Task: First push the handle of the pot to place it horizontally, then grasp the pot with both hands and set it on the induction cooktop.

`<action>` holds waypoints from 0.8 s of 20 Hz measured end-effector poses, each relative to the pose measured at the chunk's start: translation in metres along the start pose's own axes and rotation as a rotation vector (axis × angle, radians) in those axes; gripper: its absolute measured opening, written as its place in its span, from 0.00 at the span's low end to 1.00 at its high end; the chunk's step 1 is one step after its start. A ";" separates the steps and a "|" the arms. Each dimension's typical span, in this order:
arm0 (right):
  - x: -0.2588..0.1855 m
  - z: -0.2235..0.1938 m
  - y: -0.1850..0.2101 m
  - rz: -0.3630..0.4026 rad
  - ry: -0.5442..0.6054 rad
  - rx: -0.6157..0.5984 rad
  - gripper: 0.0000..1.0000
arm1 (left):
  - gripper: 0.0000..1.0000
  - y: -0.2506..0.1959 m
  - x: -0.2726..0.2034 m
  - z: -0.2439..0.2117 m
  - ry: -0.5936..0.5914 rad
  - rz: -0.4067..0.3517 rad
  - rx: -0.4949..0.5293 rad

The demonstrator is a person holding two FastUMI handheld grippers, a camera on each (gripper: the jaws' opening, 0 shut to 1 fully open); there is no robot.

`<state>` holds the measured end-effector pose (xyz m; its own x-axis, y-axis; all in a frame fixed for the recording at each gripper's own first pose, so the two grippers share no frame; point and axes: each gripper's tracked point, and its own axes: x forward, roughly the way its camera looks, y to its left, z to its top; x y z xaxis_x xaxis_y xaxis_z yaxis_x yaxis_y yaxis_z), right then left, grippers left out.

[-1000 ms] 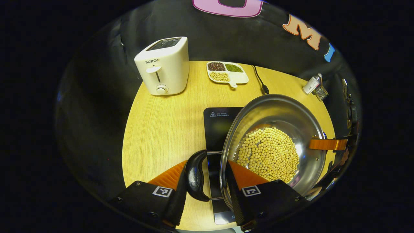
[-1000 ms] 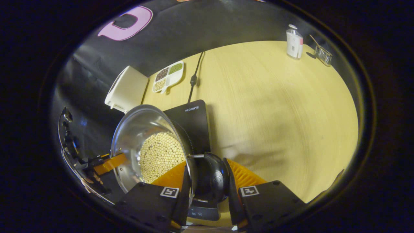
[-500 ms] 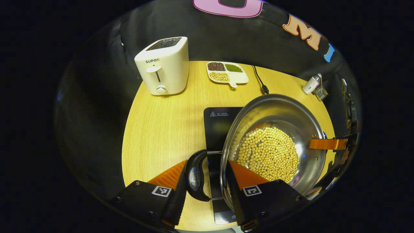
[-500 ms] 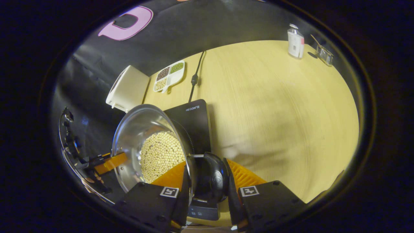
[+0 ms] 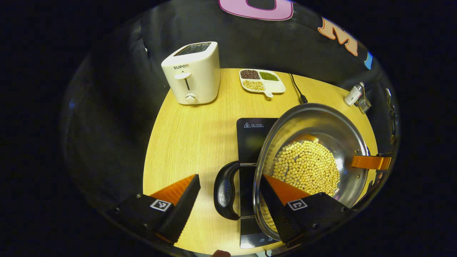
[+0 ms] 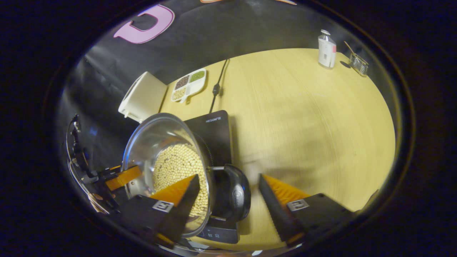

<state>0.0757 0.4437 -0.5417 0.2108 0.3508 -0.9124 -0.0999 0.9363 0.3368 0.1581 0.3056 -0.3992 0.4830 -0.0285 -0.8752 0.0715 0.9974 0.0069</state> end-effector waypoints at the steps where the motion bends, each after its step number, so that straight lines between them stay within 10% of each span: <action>1: -0.005 0.002 0.000 0.006 -0.020 -0.012 1.00 | 1.00 -0.002 -0.007 0.003 -0.024 0.000 -0.008; 16: -0.143 0.042 -0.072 0.045 -0.272 -0.040 0.93 | 0.97 -0.101 -0.126 0.029 -0.205 0.077 0.023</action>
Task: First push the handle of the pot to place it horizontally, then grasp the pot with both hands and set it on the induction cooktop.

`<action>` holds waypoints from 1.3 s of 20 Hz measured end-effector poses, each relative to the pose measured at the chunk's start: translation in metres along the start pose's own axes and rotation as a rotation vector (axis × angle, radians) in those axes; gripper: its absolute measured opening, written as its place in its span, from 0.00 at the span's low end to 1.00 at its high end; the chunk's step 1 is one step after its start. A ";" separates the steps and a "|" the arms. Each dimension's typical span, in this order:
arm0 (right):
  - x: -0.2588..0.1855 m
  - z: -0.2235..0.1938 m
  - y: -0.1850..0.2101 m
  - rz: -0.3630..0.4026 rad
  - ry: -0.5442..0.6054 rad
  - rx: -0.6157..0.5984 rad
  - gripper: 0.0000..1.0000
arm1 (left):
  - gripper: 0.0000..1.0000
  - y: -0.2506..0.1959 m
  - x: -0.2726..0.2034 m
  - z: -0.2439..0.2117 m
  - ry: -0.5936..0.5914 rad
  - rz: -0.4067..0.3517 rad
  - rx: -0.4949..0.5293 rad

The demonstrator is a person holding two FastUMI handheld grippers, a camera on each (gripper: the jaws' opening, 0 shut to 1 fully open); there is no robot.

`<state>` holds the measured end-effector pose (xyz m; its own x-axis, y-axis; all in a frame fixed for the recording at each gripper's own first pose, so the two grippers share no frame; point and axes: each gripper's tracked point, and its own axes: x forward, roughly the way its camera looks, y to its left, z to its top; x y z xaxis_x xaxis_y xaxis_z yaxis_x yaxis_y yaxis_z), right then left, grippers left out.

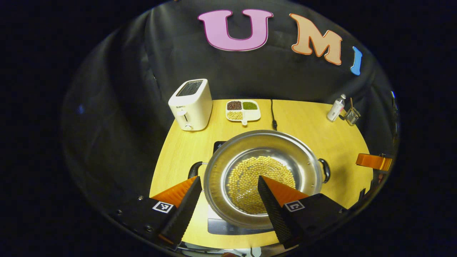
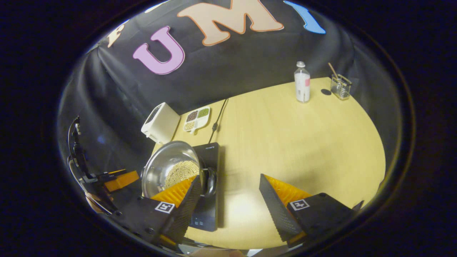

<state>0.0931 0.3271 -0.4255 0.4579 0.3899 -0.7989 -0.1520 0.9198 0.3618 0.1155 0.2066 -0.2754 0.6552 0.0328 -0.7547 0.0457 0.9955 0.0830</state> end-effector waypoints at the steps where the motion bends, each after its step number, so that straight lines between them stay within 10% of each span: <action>1: -0.012 0.007 -0.007 0.007 -0.018 -0.014 0.93 | 0.97 -0.012 -0.012 0.005 -0.025 0.005 -0.004; 20: -0.302 0.154 -0.111 0.013 -0.635 -0.262 0.92 | 0.96 -0.259 -0.234 0.136 -0.792 0.019 0.016; 26: -0.349 0.146 -0.138 -0.040 -0.710 -0.284 0.93 | 0.99 -0.283 -0.254 0.118 -0.839 0.023 0.017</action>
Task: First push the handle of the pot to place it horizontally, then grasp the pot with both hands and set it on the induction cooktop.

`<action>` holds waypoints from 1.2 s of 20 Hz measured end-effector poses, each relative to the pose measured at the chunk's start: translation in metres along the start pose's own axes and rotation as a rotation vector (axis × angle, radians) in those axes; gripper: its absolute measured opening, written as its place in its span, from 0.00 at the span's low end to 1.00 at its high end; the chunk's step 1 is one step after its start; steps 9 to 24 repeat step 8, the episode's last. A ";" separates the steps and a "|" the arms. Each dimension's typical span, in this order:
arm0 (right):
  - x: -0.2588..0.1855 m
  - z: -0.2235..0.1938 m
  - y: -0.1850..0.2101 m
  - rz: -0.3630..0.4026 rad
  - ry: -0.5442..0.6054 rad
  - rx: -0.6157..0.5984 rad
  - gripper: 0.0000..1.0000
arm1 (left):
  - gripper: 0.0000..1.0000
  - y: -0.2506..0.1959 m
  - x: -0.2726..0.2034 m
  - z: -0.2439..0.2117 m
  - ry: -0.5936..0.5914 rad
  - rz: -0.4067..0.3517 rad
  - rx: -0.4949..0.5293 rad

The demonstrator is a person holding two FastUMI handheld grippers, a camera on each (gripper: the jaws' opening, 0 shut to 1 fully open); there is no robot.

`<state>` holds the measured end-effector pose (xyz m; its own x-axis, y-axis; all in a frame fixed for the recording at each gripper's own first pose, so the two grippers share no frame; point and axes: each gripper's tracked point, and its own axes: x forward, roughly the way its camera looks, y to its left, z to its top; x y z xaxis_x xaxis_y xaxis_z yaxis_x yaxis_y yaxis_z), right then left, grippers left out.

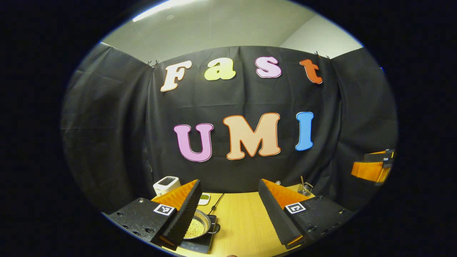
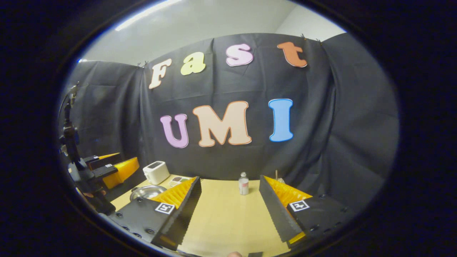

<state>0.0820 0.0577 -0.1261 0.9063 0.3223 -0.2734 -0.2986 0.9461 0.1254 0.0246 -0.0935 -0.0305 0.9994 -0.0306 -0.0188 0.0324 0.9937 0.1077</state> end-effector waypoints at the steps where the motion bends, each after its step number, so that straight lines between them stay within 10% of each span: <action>1: -0.007 0.001 -0.003 -0.006 -0.011 0.004 0.93 | 0.96 0.003 -0.002 -0.004 -0.005 0.011 0.009; 24: -0.036 -0.011 -0.009 -0.026 -0.020 0.064 0.93 | 0.99 0.011 -0.016 -0.022 0.005 0.049 0.015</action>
